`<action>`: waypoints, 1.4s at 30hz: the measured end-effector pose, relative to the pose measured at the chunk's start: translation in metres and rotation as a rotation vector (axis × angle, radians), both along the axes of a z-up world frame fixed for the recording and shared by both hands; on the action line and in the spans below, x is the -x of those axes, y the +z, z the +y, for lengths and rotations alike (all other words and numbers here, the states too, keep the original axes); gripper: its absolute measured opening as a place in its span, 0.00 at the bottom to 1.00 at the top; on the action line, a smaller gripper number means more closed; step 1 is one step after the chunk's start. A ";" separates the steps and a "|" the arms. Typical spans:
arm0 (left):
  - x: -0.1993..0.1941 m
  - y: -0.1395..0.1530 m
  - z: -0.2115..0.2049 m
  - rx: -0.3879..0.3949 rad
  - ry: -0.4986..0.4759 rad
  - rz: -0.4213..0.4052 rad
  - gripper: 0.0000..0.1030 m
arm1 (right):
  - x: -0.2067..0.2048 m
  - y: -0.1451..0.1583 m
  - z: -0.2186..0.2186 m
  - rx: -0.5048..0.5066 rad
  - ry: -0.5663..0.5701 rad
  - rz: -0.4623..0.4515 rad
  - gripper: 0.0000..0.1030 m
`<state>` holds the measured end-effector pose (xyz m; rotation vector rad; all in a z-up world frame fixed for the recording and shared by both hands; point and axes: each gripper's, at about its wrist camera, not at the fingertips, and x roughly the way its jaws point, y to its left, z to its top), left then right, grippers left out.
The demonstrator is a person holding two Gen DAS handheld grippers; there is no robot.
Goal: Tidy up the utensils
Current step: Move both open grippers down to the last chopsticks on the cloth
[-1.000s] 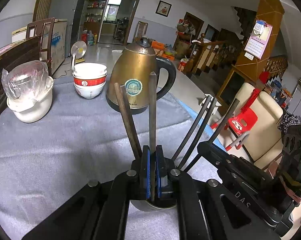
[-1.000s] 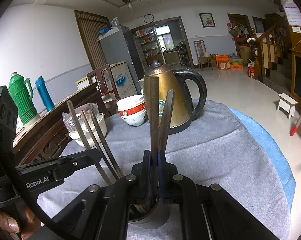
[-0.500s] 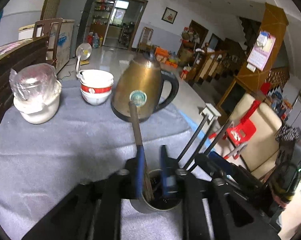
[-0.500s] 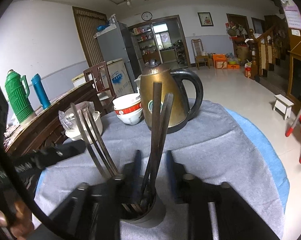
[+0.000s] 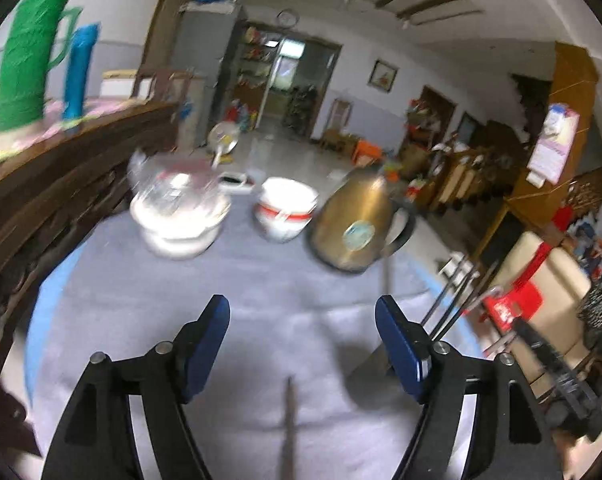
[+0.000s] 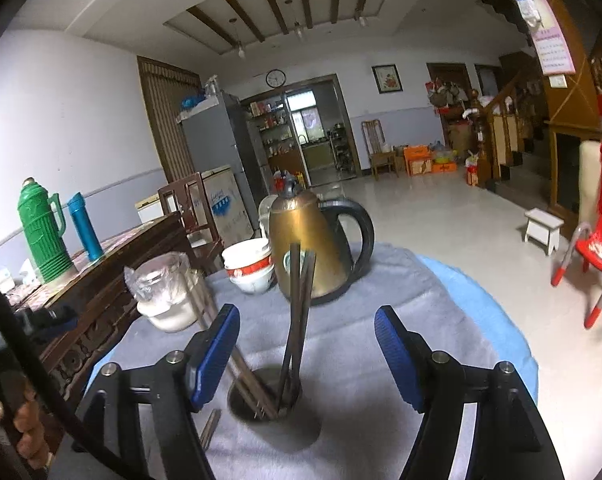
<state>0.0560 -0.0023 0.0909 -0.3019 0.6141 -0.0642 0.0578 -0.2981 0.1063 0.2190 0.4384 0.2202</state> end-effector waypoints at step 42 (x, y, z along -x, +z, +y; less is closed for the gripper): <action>0.050 -0.150 0.022 0.010 -0.024 0.427 0.74 | -0.026 -0.169 0.172 0.052 0.412 0.763 0.08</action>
